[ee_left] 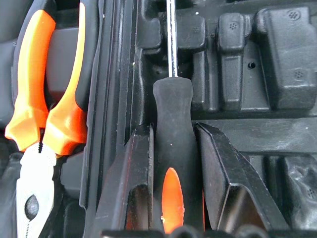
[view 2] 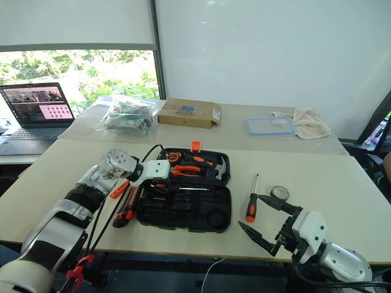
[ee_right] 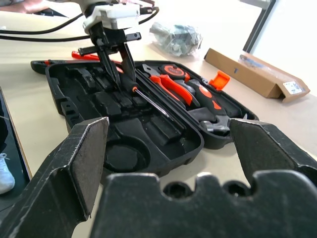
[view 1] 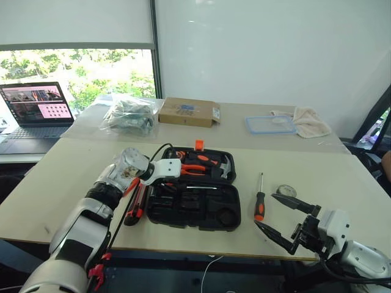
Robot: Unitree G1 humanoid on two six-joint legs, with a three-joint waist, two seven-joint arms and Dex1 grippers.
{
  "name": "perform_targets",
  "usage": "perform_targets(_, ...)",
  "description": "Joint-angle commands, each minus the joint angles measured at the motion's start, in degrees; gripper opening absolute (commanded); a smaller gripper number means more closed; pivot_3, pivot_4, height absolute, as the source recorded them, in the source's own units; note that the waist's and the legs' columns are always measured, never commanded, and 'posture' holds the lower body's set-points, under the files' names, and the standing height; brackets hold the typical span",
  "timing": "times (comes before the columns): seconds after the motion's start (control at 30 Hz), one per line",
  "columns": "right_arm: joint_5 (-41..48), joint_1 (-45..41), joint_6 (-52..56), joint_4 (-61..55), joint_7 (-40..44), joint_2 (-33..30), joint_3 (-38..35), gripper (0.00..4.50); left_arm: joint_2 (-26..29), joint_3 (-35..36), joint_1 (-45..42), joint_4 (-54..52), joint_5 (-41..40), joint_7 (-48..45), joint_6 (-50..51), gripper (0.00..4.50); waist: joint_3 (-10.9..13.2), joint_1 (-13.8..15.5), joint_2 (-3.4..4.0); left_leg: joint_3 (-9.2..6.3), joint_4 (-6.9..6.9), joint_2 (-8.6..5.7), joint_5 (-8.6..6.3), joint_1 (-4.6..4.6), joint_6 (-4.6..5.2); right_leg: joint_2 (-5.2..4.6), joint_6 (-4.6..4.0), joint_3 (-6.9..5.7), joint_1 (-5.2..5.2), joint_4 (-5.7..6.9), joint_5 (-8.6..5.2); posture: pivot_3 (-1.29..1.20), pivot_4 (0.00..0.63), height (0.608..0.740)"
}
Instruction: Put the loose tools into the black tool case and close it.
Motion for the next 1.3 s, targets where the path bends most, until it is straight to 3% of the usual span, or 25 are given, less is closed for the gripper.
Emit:
perform_targets(0.03,0.3,-0.2,-1.7,-1.9,-0.2,0.0,-0.8,4.5,0.0,0.1,-1.2,-0.5,0.8,-0.9,-0.5,0.82,0.0,-0.2,0.0,0.0,0.02,0.0,0.0,0.01,0.0,0.0,0.0,0.01,0.01,0.02,0.0,0.0,0.15,0.74)
perform_targets(0.1,0.4,-0.3,-1.7,-1.8,-0.1,-0.1,-0.7,4.5,-1.0,1.7,-1.4,-0.9,-0.6,0.2,-0.7,1.83,0.0,-0.2,0.0,-0.01,0.02,0.01,0.0,0.02,0.0,0.0,-0.01,0.02,0.0,0.06,0.0,0.0,0.15,0.74)
perform_targets(0.2,0.5,-0.3,-1.6,-1.8,0.1,-0.2,-0.6,4.5,-2.3,4.0,-2.2,-1.0,-2.0,2.7,-3.0,2.77,0.0,0.3,0.03,-0.03,0.08,0.0,0.0,-0.01,0.01,-0.02,0.0,0.0,0.01,0.09,0.0,0.0,0.15,0.74)
perform_targets(0.47,1.0,0.1,-1.2,-2.3,0.5,-0.6,-0.9,4.5,-2.2,8.0,-1.3,-5.4,-6.3,1.6,-3.9,2.77,0.0,0.2,0.04,-0.04,0.35,0.01,-0.1,-0.18,0.21,-0.03,0.08,0.01,-0.03,0.08,0.0,0.0,0.15,0.74)
perform_targets(0.57,0.8,0.5,-1.0,-2.8,0.2,-0.3,-0.6,4.5,-2.1,8.6,0.4,-3.3,-6.1,3.3,-4.8,2.0,0.0,-0.1,0.05,-0.03,0.34,0.0,-0.1,-0.17,0.21,-0.01,0.09,0.01,-0.02,0.08,-0.01,0.0,0.15,0.74)
perform_targets(0.67,0.7,0.6,-0.8,-3.1,-0.1,-0.3,-0.5,4.5,-3.1,9.5,0.7,-0.5,-6.5,5.0,-4.1,0.9,0.0,-0.2,0.05,-0.03,0.34,0.0,-0.1,-0.15,0.21,0.0,0.09,0.01,-0.02,0.08,-0.01,0.0,0.15,0.74)
perform_targets(0.73,0.6,0.8,-0.8,-3.2,-0.2,-0.2,-0.6,4.5,-4.3,10.0,1.2,1.3,-7.8,5.1,3.3,0.16,0.0,-0.2,0.05,-0.03,0.35,0.0,-0.1,-0.14,0.21,-0.01,0.1,0.01,-0.02,0.09,-0.01,0.0,0.15,0.74)
perform_targets(1.1,0.7,1.8,-0.6,-4.3,-0.8,-0.4,-1.0,4.5,-6.2,7.7,3.2,2.7,-3.8,9.2,3.9,0.07,0.0,-0.2,0.05,-0.04,0.36,-0.01,-0.11,-0.1,0.22,-0.01,0.11,0.01,0.04,0.09,-0.01,0.0,0.15,0.74)
perform_targets(1.3,0.8,2.8,-0.8,-4.7,-1.1,-0.4,-1.4,4.5,-6.0,4.1,5.5,-0.6,-1.7,6.2,4.5,0.07,0.0,-0.1,0.09,-0.05,0.36,0.0,-0.12,-0.07,0.24,-0.02,0.11,0.01,0.09,0.08,-0.01,0.0,0.15,0.74)
